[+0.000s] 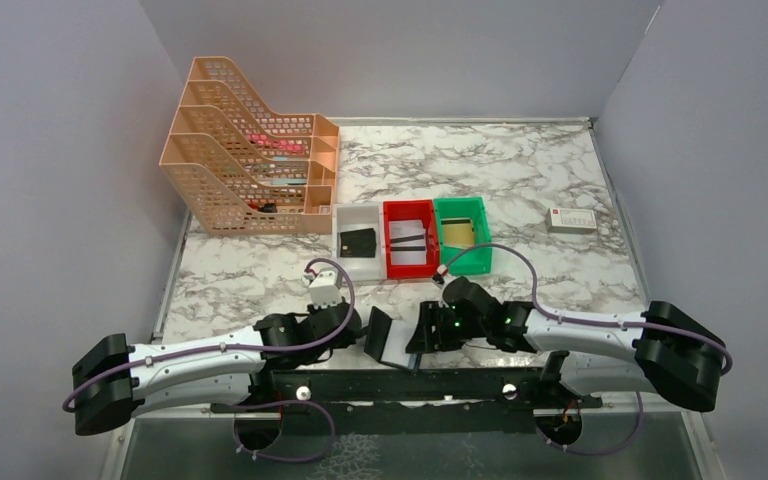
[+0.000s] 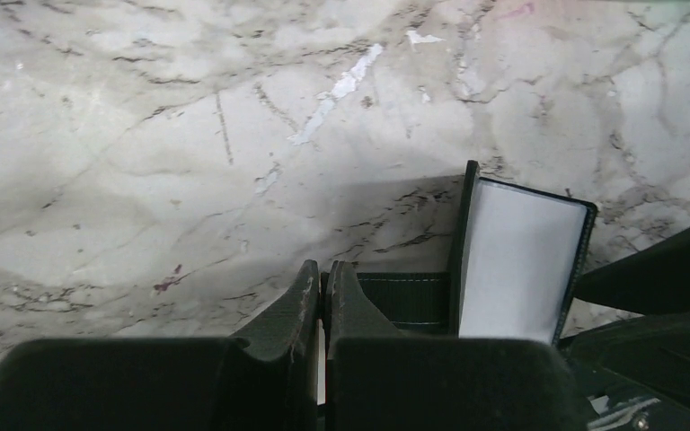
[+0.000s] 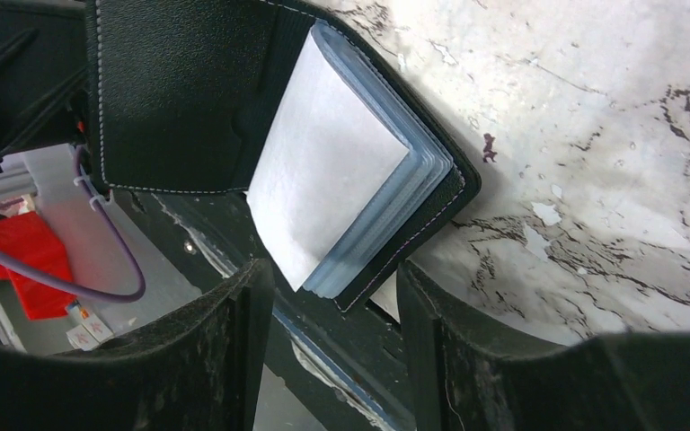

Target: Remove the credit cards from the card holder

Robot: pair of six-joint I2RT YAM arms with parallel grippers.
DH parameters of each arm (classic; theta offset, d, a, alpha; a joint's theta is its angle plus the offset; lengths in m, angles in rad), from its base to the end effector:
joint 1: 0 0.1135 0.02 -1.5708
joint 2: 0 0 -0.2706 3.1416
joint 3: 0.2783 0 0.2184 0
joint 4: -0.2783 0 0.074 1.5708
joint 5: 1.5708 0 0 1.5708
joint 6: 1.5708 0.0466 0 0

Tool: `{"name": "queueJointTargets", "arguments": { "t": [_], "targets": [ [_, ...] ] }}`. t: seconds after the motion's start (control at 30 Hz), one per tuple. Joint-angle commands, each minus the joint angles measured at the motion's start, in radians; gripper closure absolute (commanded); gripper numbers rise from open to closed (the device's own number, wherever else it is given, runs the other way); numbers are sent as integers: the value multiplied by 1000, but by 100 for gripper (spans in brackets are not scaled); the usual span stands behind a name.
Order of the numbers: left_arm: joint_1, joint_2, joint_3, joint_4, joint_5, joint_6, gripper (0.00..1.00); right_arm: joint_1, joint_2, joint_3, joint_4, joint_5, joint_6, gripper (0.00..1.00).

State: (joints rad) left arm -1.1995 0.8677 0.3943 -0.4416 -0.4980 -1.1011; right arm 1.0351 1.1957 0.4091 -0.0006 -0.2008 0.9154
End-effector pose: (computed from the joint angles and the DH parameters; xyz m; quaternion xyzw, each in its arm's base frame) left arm 0.0677 -0.1125 0.1865 -0.0341 0.9203 -0.1897 0.3404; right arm 0.0921 0.1734 0.1742 -0.0932 0.9156 0.3665 0.1364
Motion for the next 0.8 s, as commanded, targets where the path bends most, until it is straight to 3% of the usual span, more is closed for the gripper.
{"name": "queueJointTargets", "arguments": {
  "t": [0.0,0.2,0.43,0.53,0.63,0.77],
  "targets": [
    [-1,-16,-1,-102,-63,-71,100,5,7,49,-4,1,-8,44],
    [-1,-18,0,-98,-63,-63,100,6,-24,120,-22,-35,-112,45],
    [0,-75,13,-96,-57,-16,100,6,-82,206,-163,156,-345,32],
    [-1,-111,3,-98,-55,-19,100,6,-82,218,-163,127,-405,30],
    [0,-130,-10,-98,-53,-31,100,6,-47,222,-105,-20,-381,32],
    [0,-111,-7,-97,-46,-31,100,6,13,149,25,-113,-195,34]
  ]
}}
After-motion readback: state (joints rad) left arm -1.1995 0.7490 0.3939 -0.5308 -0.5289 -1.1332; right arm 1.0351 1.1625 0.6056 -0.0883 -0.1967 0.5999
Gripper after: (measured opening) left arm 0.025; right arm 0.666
